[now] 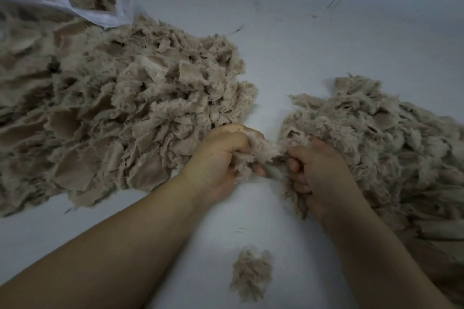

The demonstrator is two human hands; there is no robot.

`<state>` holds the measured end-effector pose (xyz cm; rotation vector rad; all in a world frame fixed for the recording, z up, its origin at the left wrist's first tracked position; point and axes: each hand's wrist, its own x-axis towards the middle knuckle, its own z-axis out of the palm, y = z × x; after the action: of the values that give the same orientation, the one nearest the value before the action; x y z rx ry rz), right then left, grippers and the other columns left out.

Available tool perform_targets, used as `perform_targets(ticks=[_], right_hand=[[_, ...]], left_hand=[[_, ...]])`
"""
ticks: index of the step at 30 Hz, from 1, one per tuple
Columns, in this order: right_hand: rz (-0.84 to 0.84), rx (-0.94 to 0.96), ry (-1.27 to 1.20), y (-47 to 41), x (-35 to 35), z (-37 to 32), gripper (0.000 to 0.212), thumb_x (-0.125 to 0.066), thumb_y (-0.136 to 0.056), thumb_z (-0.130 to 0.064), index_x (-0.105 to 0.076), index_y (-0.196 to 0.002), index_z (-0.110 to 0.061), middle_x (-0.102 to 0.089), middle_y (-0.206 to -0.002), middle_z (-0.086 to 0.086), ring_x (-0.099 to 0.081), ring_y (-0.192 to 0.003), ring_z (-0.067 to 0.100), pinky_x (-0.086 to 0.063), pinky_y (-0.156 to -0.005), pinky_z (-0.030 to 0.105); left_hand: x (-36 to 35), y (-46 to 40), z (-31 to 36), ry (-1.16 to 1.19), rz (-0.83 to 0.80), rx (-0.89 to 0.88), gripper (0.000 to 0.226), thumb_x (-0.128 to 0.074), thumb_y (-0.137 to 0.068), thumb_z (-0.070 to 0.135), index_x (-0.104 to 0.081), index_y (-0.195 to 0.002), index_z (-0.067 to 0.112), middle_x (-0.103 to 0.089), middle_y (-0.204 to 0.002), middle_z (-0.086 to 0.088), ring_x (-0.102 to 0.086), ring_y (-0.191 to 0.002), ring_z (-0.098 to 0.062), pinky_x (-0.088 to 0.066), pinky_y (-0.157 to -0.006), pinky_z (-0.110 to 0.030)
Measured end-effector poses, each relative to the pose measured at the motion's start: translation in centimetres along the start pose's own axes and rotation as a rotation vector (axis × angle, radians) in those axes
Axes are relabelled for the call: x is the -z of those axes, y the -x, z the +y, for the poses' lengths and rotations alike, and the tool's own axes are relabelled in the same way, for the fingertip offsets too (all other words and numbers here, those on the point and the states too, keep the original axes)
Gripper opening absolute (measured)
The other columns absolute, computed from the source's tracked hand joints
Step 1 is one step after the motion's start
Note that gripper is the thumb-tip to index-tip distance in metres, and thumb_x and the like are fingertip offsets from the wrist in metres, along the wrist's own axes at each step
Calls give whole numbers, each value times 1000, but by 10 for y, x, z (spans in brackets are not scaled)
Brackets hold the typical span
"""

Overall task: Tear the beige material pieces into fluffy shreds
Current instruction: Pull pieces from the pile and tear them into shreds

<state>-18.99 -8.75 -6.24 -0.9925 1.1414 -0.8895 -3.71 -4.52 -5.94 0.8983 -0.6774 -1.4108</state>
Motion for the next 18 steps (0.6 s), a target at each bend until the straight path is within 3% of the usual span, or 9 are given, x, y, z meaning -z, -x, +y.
perform_targets(ticks=[2,5,8,12,15,18], right_hand=[[-2,16,20,0,1,0,28,-51,-97,-3,-41,-116,-20,-44,-49,0,-26,-35,9,-21,-33,14],[6,37,75,1,-1,0,37,-56,-96,-8,-52,-126,-29,-46,-51,0,-28,-35,8,-22,-33,14],[24,50,60,3,-2,0,15,-55,-96,-5,-54,-90,-19,-43,-51,2,-26,-33,7,-20,-33,12],[97,41,68,2,-2,3,32,-53,-95,-6,-44,-65,-13,-33,-42,1,-21,-27,10,-21,-38,9],[122,48,68,3,-2,3,37,-53,-94,-5,-43,-60,-15,-32,-46,6,-20,-27,12,-23,-38,9],[61,83,33,5,-2,1,21,-56,-95,-6,-57,-79,-20,-40,-52,3,-24,-32,9,-22,-35,12]], left_hand=[[-2,-2,-3,-107,19,-34,5,-52,-74,-12,-51,-71,-8,-56,-65,-17,-53,-45,-22,-43,-41,-25],[-2,-2,-8,-262,24,-93,30,-52,-91,-10,-45,-71,11,-52,-50,-8,-43,-36,-17,-32,-35,-20],[-3,-2,-7,-305,26,-116,23,-52,-94,-6,-47,-84,14,-43,-46,-2,-34,-34,-13,-25,-36,-15],[1,3,4,-65,31,-89,15,-53,-80,-5,-50,-72,7,-33,-41,-2,-25,-31,-12,-21,-38,-12],[1,5,10,8,26,-77,6,-50,-62,1,-51,-58,6,-38,-38,-4,-28,-30,-15,-26,-38,-12],[2,3,3,-162,50,-32,23,-50,-74,-6,-58,-55,5,-45,-39,-9,-34,-28,-14,-24,-34,-13]])
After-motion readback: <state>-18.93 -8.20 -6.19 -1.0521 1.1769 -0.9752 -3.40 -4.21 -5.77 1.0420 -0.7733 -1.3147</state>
